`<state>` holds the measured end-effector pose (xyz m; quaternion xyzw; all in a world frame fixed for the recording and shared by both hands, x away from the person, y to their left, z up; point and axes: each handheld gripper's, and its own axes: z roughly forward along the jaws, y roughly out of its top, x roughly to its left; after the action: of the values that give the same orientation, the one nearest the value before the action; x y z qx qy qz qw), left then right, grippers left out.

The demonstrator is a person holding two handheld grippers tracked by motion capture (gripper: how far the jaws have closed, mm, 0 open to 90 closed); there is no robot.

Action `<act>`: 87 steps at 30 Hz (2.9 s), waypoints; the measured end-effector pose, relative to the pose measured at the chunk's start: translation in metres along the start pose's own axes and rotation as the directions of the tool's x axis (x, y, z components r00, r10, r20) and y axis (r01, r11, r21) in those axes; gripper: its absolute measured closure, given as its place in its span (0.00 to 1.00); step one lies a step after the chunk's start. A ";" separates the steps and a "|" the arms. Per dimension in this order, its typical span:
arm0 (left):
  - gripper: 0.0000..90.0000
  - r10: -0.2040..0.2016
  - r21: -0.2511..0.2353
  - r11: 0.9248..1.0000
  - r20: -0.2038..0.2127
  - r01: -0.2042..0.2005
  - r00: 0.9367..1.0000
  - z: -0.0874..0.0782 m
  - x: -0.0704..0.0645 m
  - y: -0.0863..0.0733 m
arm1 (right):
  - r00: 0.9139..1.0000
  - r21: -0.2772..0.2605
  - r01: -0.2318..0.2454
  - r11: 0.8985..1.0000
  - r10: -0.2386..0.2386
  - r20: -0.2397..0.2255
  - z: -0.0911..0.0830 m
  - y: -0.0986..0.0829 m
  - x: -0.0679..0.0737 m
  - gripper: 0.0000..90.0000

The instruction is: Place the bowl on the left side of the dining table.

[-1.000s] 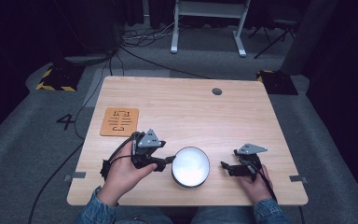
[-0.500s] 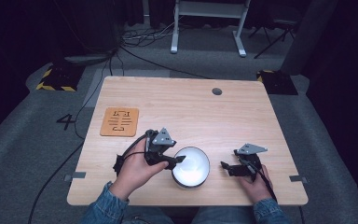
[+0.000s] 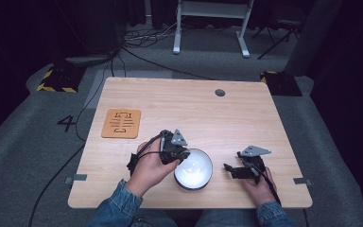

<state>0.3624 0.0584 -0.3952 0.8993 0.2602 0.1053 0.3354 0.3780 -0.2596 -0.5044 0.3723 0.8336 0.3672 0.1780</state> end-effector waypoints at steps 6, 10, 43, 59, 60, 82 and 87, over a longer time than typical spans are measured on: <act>0.92 0.009 0.053 0.999 -0.007 -0.009 1.000 -0.002 -0.002 0.009 | 1.000 -0.001 -0.005 1.000 0.005 -0.001 0.000 0.000 0.000 0.22; 0.91 0.010 0.078 0.997 -0.001 -0.010 1.000 -0.003 -0.005 0.013 | 1.000 0.001 0.000 1.000 0.000 0.001 0.000 0.000 0.000 0.23; 0.91 -0.037 -0.007 0.999 0.041 0.037 0.998 -0.048 0.003 0.034 | 1.000 -0.007 -0.006 1.000 0.006 0.000 0.000 0.000 0.001 0.23; 0.91 -0.103 -0.044 0.994 -0.024 0.101 0.994 -0.060 0.042 0.034 | 1.000 0.001 -0.003 1.000 0.003 0.005 0.000 0.000 0.001 0.23; 0.91 -0.112 -0.045 0.993 -0.032 0.110 0.993 -0.061 0.048 0.034 | 1.000 0.001 -0.002 1.000 0.002 0.005 0.000 0.000 0.001 0.23; 0.91 -0.248 -0.069 0.968 -0.132 0.240 0.960 -0.077 0.112 0.020 | 1.000 0.000 -0.009 1.000 0.009 0.007 0.000 0.000 0.001 0.23; 0.91 -0.281 -0.076 0.959 -0.153 0.272 0.948 -0.077 0.126 0.016 | 1.000 0.000 -0.010 1.000 0.010 0.007 0.000 0.000 0.001 0.23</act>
<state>0.4466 0.1583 -0.3253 0.8330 0.4070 0.1371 0.3489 0.3771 -0.2587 -0.5044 0.3777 0.8311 0.3668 0.1792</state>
